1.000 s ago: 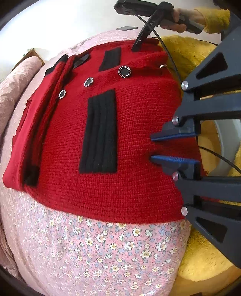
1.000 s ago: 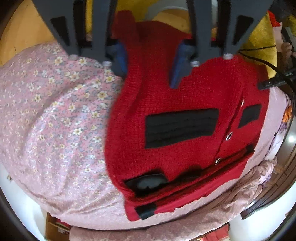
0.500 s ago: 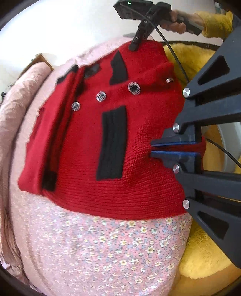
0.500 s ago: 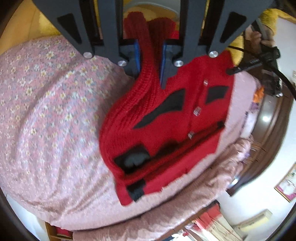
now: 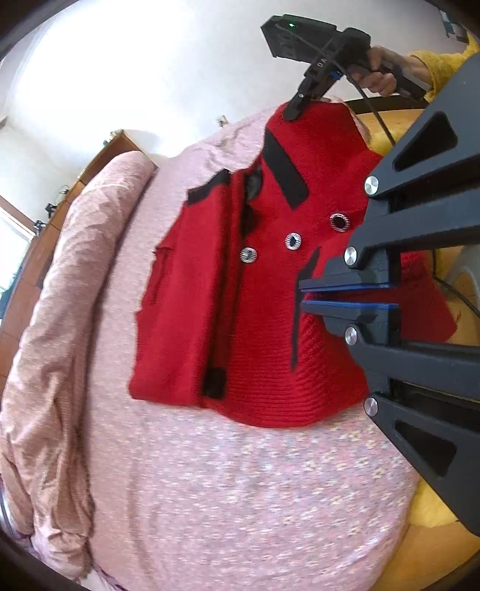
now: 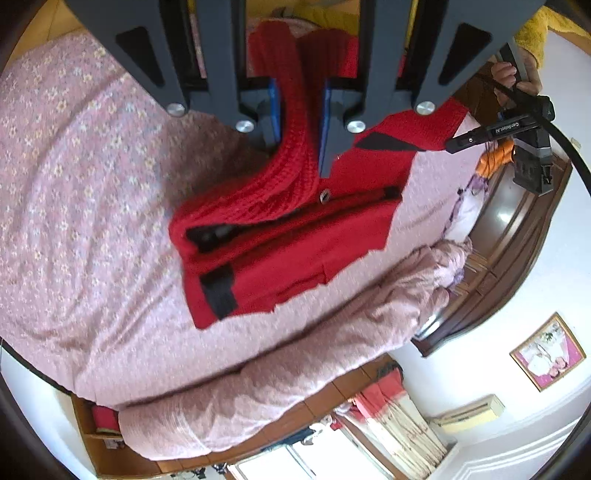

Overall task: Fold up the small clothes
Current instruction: 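Grasp the cardigan hem with the right tool while the left tool grasps it too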

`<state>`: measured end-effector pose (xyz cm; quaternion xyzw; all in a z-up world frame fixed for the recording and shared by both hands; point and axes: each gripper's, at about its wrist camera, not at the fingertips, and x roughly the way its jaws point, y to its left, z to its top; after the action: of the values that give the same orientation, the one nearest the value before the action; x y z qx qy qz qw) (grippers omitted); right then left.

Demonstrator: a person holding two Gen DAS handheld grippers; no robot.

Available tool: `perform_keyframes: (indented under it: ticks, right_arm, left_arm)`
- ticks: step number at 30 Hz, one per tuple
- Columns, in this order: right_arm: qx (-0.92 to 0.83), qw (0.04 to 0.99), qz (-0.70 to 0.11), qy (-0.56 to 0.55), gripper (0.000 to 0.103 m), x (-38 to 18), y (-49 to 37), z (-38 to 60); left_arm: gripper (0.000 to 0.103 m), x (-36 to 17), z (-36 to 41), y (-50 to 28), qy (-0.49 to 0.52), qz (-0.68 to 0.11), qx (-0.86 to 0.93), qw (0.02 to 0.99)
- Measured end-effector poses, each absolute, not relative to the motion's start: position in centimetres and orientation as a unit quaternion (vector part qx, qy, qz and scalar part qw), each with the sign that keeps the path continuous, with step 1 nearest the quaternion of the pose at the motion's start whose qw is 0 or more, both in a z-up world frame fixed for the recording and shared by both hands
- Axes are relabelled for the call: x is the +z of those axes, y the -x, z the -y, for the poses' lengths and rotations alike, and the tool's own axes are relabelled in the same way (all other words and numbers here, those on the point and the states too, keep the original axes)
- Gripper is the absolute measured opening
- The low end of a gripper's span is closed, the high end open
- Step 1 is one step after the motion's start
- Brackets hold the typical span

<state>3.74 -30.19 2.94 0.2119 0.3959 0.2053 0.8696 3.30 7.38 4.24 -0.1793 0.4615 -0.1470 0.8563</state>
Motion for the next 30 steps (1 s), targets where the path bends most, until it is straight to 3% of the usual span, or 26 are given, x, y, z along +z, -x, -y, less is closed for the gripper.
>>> perform_keyframes:
  ticks: [10,21,25,27,30]
  right_arm:
    - [0.191,0.857,-0.429,-0.212,0.019,0.2,-2.4,30.6]
    - [0.108,0.831,-0.498,-0.225,0.047,-5.2,0.4,34.7]
    - [0.108,0.826,-0.509,-0.214,0.051,-5.7,0.6,34.7]
    - [0.109,0.825,-0.515,-0.206,0.056,-5.9,0.6,34.5]
    - [0.111,0.822,-0.522,-0.198,0.057,-6.3,0.4,34.1]
  left_arm:
    - [0.000,1.0,-5.8,-1.5,0.172,-0.495,-0.147,0.839]
    - [0.000,-3.6,-9.4,0.3,0.174,-0.547,-0.056,0.817]
    - [0.000,-5.0,-10.3,0.5,0.178,-0.566,-0.043,0.804]
    - [0.007,-5.5,-10.4,0.5,0.179,-0.571,-0.039,0.801]
    - [0.008,-6.2,-10.1,0.5,0.173,-0.577,-0.036,0.797]
